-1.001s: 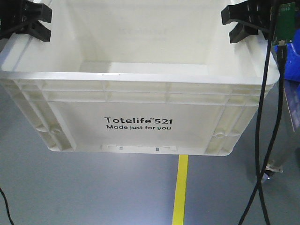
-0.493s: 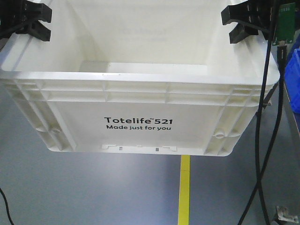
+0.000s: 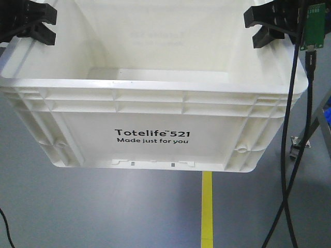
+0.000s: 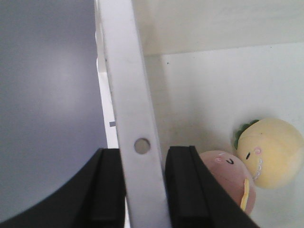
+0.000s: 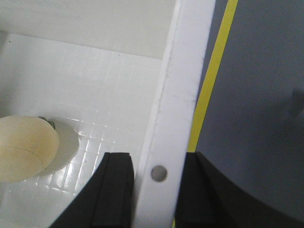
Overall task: Place moving items into box and shelve
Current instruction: 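Hold the crate raised with both grippers while the base drives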
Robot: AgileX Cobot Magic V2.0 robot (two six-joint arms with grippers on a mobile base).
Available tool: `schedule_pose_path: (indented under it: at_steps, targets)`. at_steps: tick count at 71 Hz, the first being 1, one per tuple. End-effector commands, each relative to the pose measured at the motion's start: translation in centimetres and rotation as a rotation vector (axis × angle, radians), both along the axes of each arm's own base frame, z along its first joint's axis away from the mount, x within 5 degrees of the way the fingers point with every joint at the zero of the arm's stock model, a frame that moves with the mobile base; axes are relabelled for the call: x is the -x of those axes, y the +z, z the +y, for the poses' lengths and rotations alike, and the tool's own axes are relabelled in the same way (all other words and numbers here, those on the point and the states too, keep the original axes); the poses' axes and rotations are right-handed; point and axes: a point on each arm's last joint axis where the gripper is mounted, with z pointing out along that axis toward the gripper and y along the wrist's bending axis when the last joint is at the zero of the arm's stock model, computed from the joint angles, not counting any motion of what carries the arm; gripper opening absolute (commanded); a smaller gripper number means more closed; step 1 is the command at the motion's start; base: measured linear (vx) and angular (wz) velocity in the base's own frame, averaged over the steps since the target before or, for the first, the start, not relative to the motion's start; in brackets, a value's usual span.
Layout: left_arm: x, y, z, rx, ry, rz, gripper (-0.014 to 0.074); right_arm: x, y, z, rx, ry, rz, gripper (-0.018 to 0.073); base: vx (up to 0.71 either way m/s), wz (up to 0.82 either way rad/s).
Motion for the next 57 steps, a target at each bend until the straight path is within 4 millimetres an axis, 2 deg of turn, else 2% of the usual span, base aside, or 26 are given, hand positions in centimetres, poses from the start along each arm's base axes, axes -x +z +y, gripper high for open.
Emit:
schedule_pose_path:
  at_steps: [1,57]
  targets:
    - [1.0,3.67,-0.42,0.089,-0.01,-0.202,-0.0017,0.88,3.48,0.06,-0.068,0.031,-0.198,-0.0012,0.55,-0.09]
    - [1.0,3.67,-0.42,0.089,-0.01,-0.202,-0.0017,0.88,3.48,0.06,-0.068,0.031,-0.198,-0.0012,0.54,-0.14]
